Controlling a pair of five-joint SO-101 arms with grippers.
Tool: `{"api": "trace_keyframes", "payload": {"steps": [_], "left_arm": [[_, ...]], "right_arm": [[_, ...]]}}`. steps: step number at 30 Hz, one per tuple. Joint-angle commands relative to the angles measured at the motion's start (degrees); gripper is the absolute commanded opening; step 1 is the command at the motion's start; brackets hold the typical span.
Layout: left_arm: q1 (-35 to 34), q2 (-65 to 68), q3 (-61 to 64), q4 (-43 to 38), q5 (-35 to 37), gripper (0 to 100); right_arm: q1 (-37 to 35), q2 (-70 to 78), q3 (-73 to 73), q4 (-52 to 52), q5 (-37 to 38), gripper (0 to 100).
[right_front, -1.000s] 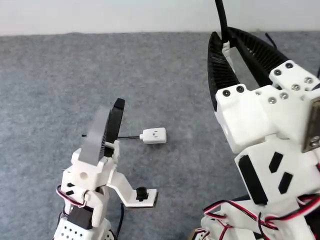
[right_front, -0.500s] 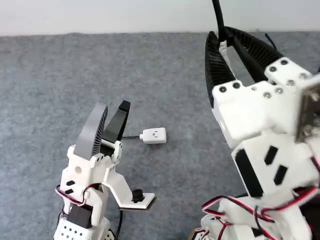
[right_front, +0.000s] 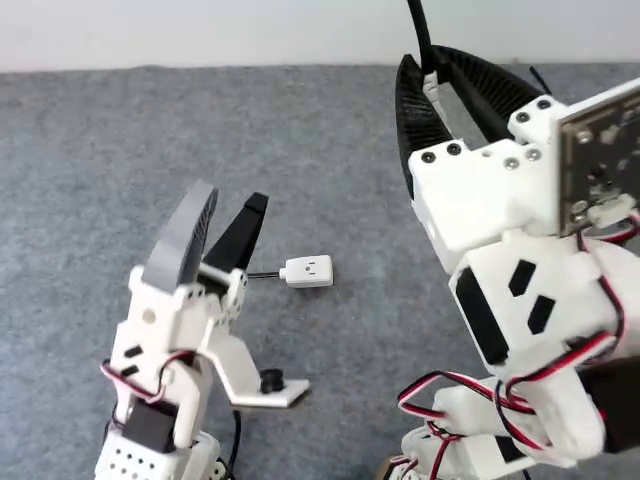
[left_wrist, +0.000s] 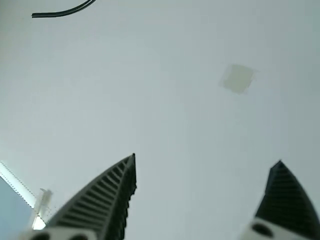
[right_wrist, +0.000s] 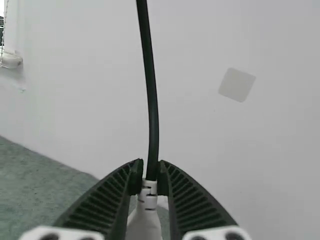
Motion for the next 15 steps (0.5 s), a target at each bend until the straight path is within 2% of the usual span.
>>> {"api": "trace_keyframes", "payload": {"steps": [1,5,8,15], "left_arm": [[-0.1,9.9,-7.0,-3.0,1.6,40],[2.6,15.6,-7.0,-12.7,1.3,40],[5.5,16.3,-7.0,-15.7,1.3,40],[6.8,16.6,-6.9,-23.1,0.7,40]], "right_arm": [[-3.1,0.2,-1.0,2.0,-0.8,0.8],[-10.6,0.5,-0.8,2.0,-1.9,0.8],[-14.8,1.8,0.4,1.6,-5.1,0.8],[-16.9,6.8,1.1,-5.1,-5.6,0.8]]}}
